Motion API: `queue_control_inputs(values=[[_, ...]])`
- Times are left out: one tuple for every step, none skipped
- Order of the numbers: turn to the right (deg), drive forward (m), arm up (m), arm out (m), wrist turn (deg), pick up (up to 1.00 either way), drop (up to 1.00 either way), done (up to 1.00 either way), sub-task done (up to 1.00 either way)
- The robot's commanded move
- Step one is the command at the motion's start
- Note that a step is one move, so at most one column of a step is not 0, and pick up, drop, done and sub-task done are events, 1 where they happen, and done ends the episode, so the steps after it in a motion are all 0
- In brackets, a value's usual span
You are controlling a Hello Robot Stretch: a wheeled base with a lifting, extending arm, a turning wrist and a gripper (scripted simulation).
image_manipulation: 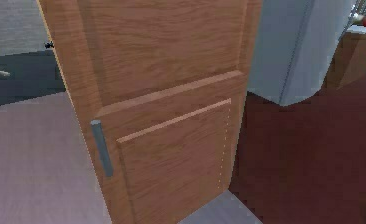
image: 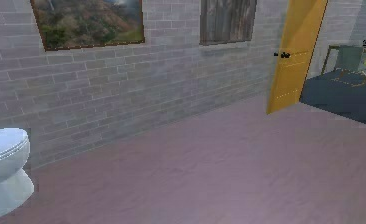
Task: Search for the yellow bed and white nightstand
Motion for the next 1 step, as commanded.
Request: queue_control_inputs(values=[[6.0, 0.0, 0.0, 0.0, 0.0, 0.0, 0.0, 0.0, 0.0]])
